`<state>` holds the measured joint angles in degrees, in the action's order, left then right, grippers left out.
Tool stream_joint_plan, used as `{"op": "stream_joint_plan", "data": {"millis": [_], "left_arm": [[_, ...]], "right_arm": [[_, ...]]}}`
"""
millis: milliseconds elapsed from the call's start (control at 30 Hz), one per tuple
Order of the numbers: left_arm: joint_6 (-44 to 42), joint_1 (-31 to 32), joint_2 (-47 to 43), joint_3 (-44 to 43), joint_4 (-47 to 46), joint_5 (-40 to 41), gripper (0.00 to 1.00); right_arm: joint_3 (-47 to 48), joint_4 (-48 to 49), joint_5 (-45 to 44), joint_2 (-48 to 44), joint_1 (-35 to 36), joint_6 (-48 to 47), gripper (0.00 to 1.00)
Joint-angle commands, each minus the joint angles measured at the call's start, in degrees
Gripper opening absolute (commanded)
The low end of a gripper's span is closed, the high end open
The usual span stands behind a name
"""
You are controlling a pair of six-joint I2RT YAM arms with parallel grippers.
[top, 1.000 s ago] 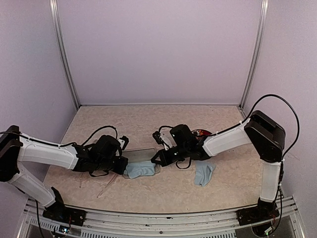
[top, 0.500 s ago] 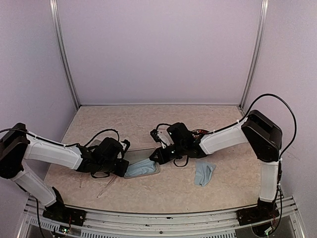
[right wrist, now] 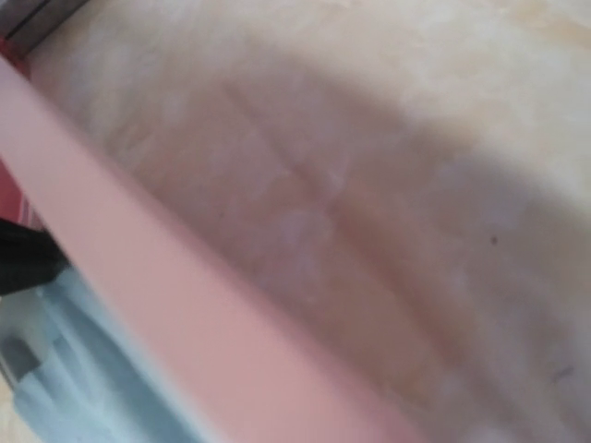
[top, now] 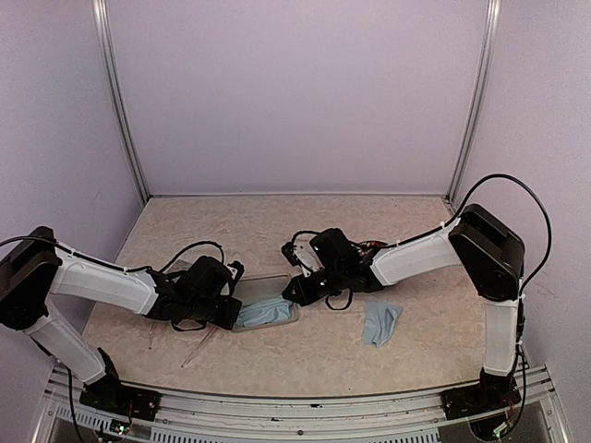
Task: Organize the sunglasses
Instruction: Place the folded cleaning cloth in the sunglasses case, then pick up the glasses cleaning cloth from the sunglasses case.
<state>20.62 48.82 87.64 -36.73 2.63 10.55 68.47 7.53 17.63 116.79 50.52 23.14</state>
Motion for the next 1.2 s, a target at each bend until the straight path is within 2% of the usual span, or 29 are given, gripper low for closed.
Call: {"op": "stream_joint_plan", "data": {"millis": [0,233,600,800,1167], "left_arm": [[0.20,-0.39,-1.27,-1.33,0.71,1.54,0.03],[2.09,-0.26,-4.60,-1.33,0.88,1.69,0.09],[2.76,1.72,-8.13,0.11,-2.41,-0.04,0.15],[2.61,3.01,-4.04,-0.48,-4.01,-1.26,0.15],[3.00,6.86,2.18,-2.08,-5.27,-2.11,0.18]], "right_arm": [[0.69,-0.98,-1.42,-1.26,0.47,-0.95,0.14],[0.46,-0.76,-1.30,-2.88,0.93,-0.66,0.26],[-2.13,-0.08,-3.75,-6.26,1.84,0.07,0.33],[-2.37,-0.39,-5.35,-6.76,2.88,-0.16,0.37],[-1.71,-2.91,-6.78,-4.11,4.12,0.02,0.39]]}}
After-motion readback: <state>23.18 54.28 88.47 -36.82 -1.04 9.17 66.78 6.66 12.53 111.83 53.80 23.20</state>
